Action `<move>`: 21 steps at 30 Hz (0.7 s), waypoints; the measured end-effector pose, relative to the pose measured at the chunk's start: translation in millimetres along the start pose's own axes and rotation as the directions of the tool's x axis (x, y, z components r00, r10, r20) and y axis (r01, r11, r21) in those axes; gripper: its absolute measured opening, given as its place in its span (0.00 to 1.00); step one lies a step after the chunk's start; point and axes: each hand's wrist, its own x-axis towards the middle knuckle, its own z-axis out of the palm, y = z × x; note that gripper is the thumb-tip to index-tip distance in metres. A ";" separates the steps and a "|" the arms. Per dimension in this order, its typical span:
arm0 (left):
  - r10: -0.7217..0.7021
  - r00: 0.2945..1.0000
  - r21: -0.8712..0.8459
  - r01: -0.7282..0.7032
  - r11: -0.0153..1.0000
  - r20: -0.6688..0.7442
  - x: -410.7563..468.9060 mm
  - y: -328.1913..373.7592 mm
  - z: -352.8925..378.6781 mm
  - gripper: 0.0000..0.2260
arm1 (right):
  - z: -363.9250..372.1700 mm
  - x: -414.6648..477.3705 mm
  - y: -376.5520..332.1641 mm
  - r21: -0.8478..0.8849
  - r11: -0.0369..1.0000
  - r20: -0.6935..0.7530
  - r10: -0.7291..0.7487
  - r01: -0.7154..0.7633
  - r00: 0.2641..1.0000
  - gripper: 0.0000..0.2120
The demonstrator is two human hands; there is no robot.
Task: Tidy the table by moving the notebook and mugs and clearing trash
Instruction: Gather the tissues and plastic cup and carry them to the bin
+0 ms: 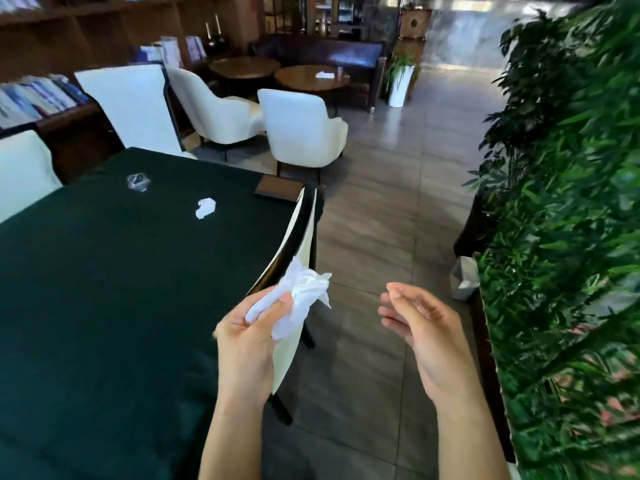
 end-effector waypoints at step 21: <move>0.045 0.979 0.023 -0.042 0.999 -0.197 244.8 -52.5 225.8 0.10 | -48.1 365.7 -63.3 -0.056 0.996 0.123 0.074 -0.067 0.990 0.07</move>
